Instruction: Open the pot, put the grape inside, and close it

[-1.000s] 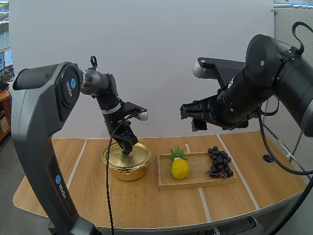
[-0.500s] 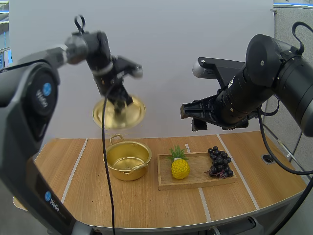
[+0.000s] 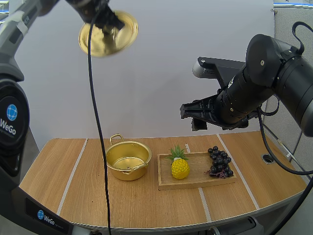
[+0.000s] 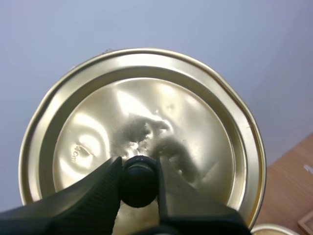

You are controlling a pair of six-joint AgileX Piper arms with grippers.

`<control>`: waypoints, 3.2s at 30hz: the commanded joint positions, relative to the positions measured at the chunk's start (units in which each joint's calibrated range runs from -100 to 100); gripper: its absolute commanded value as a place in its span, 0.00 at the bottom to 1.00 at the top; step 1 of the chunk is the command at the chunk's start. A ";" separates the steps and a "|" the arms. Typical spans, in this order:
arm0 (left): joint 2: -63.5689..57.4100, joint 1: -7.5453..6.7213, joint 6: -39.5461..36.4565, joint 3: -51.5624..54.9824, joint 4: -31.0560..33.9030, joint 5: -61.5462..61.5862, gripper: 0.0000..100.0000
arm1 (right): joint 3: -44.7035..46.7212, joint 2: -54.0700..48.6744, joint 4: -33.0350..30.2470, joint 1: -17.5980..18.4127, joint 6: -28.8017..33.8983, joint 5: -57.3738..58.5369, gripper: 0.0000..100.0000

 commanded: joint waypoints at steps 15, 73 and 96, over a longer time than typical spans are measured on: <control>-0.66 -0.16 -3.15 -16.70 0.63 -7.02 0.00 | -0.55 3.76 -16.14 0.03 8.61 0.10 1.00; -0.66 -0.16 -3.15 -16.70 0.63 -7.02 0.00 | -0.55 41.88 -12.15 -10.78 -1.87 -11.25 1.00; -0.66 -0.16 -3.15 -16.70 0.63 -7.02 0.00 | -0.55 57.06 -9.72 -11.33 -2.97 -26.45 1.00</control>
